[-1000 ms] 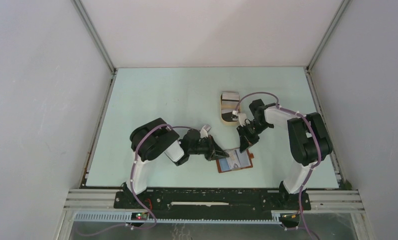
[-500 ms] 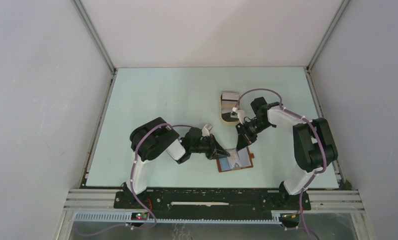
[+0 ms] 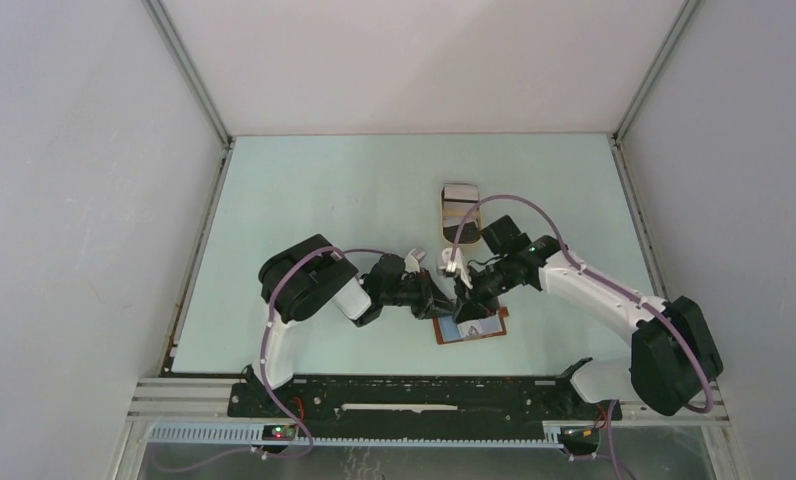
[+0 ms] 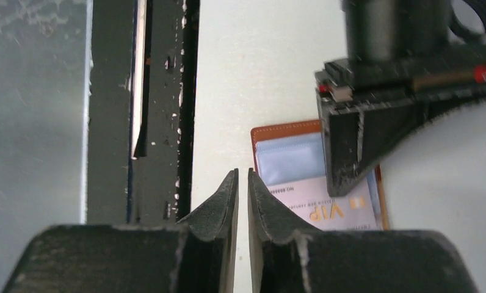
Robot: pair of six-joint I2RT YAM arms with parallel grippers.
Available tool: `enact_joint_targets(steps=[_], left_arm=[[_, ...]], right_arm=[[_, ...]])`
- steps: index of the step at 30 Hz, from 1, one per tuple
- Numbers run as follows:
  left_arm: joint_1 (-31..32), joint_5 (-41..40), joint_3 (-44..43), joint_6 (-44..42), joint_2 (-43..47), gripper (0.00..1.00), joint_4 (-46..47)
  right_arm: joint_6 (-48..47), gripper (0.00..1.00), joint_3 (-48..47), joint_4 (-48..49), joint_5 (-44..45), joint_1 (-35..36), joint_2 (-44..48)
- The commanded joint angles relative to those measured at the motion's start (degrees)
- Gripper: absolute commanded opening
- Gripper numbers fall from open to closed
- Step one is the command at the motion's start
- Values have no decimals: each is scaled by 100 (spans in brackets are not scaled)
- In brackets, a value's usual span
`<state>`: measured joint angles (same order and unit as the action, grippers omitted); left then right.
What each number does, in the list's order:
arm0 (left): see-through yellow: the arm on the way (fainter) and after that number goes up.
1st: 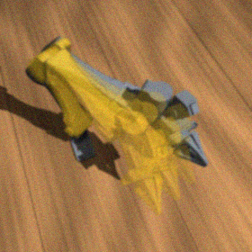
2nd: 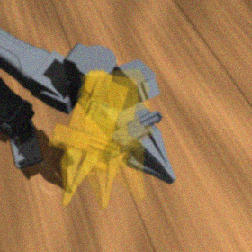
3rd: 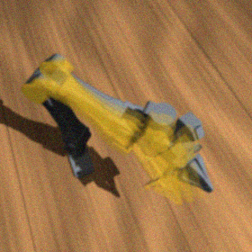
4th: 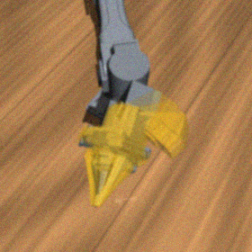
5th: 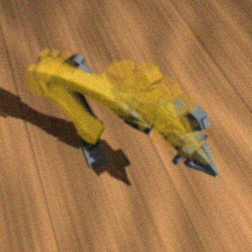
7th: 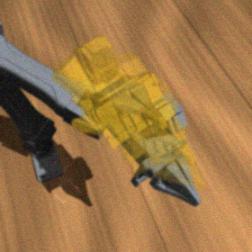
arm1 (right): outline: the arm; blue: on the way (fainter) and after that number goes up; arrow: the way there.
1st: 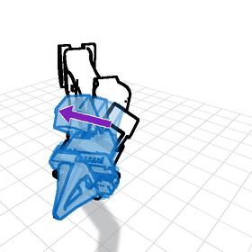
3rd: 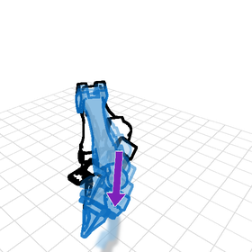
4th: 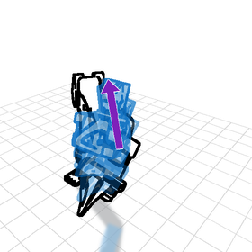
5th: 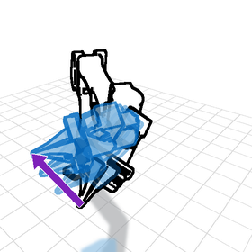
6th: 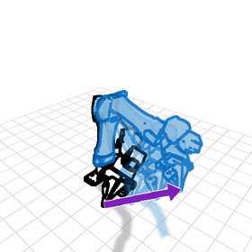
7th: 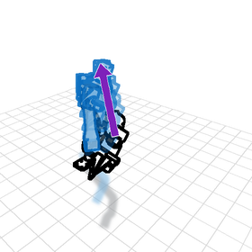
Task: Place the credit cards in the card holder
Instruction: Insert the credit card into the card holder.
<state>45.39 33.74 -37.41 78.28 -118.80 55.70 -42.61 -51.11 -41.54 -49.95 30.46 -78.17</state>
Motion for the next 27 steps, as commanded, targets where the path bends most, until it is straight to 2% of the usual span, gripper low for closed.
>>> enact_joint_targets(steps=[1,9,17,27], left_arm=[[-10,-3,-11,-136,-154,11,-912],[-9,-4,-80,-151,-187,13,-912],[-17,27,-104,-155,-231,14,-903],[-17,62,-100,-181,-274,17,-903]], right_arm=[[-1062,17,193,602,456,513,95],[-1296,16,410,1130,1504,1307,-86],[-1331,16,649,1640,2279,1553,-271],[-1275,16,652,1784,2883,1692,-584]])
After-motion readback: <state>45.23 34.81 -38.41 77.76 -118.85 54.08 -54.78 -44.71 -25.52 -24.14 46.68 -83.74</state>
